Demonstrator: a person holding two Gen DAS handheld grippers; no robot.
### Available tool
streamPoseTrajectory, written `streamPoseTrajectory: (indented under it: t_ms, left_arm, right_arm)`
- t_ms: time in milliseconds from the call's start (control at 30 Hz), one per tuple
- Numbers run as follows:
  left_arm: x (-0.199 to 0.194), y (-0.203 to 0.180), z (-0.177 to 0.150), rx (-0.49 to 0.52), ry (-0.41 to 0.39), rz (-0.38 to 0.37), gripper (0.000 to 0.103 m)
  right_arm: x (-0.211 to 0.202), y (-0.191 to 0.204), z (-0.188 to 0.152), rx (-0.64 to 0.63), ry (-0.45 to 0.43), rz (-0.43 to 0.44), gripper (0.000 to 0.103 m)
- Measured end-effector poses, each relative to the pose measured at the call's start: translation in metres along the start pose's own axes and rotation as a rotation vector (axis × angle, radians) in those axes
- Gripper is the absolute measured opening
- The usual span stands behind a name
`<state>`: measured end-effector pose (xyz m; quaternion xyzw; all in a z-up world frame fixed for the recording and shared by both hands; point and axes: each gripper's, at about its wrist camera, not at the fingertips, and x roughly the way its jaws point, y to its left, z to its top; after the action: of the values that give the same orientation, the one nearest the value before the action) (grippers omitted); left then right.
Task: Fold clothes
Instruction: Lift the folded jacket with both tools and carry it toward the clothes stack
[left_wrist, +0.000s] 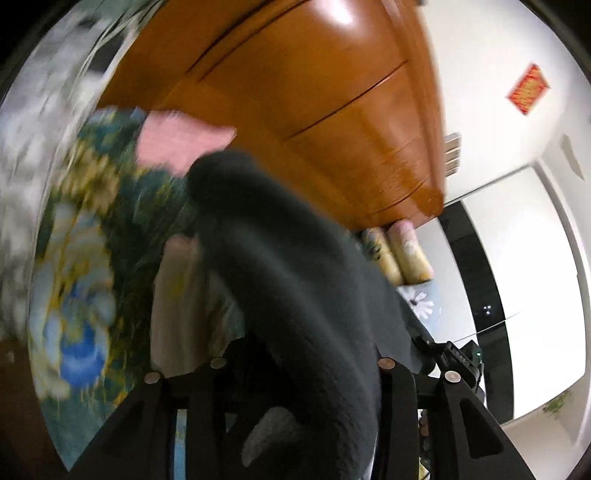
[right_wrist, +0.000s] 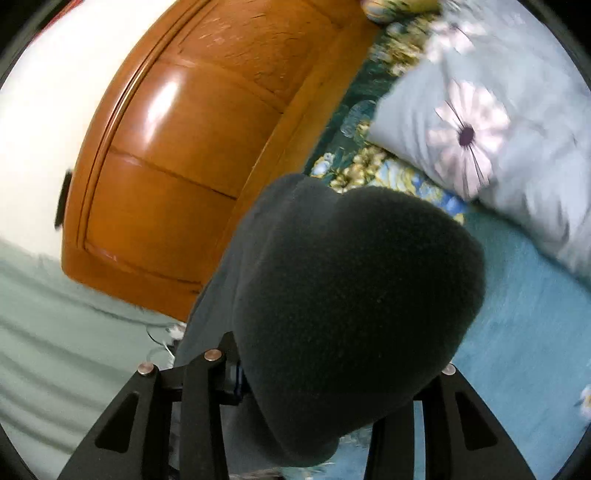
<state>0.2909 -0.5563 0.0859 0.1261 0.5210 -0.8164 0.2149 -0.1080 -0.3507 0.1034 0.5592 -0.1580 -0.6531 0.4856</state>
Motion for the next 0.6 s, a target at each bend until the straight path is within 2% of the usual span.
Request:
streamPoseTrajectory:
  t_ms: [133, 233, 333, 400, 500, 600]
  left_arm:
    - [-0.019, -0.029, 0.027, 0.085, -0.087, -0.058, 0.040]
    - [-0.024, -0.020, 0.018, 0.093, -0.075, -0.033, 0.040]
    - [-0.004, 0.025, -0.007, -0.003, 0.022, 0.055, 0.040]
    - [0.004, 0.051, -0.020, -0.079, 0.061, 0.040, 0.041]
    - [0.005, 0.065, -0.025, -0.126, 0.069, -0.003, 0.049]
    - [-0.001, 0.057, -0.016, -0.122, 0.067, 0.010, 0.055]
  right_arm:
    - [-0.021, 0.045, 0.015, -0.103, -0.056, 0.097, 0.041]
    - [-0.023, 0.054, 0.017, -0.132, -0.080, 0.152, 0.041]
    - [-0.003, 0.018, -0.002, -0.054, -0.026, 0.089, 0.042]
    - [0.015, -0.014, -0.017, 0.035, 0.008, 0.035, 0.042]
    - [0.021, -0.049, -0.030, 0.184, -0.004, 0.096, 0.046]
    - [0.020, -0.049, -0.026, 0.182, -0.003, 0.091, 0.049]
